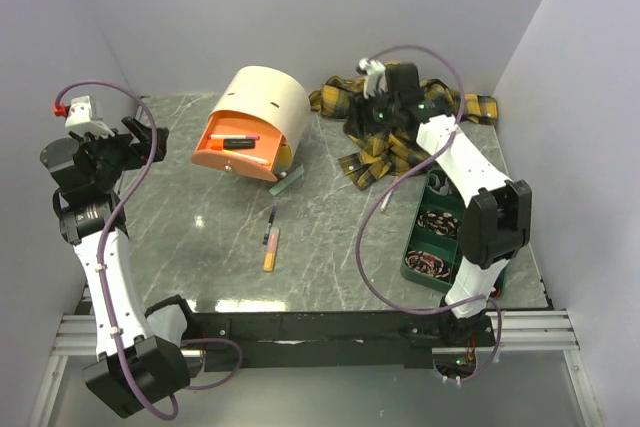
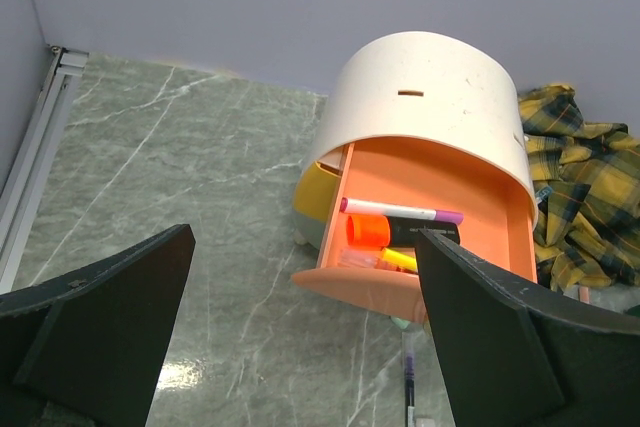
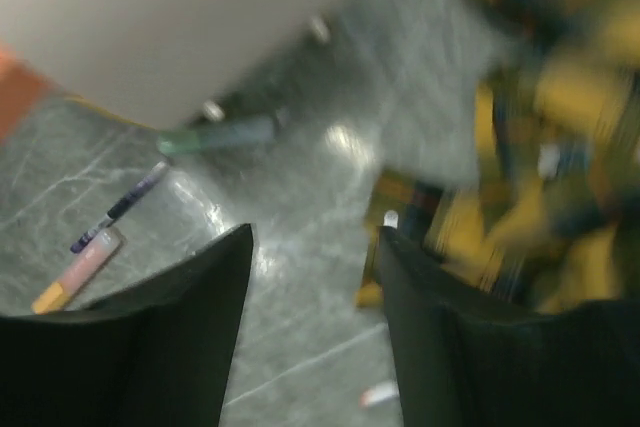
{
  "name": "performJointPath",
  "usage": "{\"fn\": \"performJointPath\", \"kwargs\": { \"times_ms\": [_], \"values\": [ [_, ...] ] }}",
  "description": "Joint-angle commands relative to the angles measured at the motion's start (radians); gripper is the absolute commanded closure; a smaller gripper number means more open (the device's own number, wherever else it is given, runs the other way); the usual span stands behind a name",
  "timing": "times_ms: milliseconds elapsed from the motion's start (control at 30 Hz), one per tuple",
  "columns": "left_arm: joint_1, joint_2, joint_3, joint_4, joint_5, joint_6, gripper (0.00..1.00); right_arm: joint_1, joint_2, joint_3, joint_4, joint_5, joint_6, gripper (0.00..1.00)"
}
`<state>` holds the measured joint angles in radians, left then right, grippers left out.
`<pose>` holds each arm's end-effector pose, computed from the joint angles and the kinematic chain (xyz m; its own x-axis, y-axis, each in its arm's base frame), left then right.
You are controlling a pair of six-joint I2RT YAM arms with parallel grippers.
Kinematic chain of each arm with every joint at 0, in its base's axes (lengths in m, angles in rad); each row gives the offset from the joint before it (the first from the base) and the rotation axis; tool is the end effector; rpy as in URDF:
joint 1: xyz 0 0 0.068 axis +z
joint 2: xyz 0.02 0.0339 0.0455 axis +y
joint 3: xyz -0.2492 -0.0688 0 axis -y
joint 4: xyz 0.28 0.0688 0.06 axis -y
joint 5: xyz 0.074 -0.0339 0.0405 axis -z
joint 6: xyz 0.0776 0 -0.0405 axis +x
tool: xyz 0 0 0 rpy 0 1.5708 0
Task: Sort the stationery into containers
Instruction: Pick up the pen from the center of the board.
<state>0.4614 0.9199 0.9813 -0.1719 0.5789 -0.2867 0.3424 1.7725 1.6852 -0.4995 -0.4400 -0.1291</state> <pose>0.2722 0.0879 0.3735 -0.1270 -0.3275 -0.9363 0.0817 0.9373 -0.3389 0.4356 0.1903 0.3132 -0.4351 -0.2787 -0.8561 -0.6997 0.7031 0.1267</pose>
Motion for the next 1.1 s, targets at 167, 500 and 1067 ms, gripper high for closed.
{"fn": "performJointPath", "kwargs": {
  "times_ms": [167,500,1067],
  "values": [
    [-0.006,-0.010,0.026,0.019,0.006,0.004,0.01,-0.036,0.048,-0.258,-0.060,0.337,0.712,0.51],
    [-0.004,-0.027,0.002,-0.018,-0.004,0.020,0.00,-0.039,0.114,-0.259,-0.132,0.461,0.836,0.49],
    [-0.003,0.016,0.014,-0.018,0.001,0.020,0.01,-0.088,0.099,-0.335,-0.186,0.564,0.872,0.50]
  ]
}}
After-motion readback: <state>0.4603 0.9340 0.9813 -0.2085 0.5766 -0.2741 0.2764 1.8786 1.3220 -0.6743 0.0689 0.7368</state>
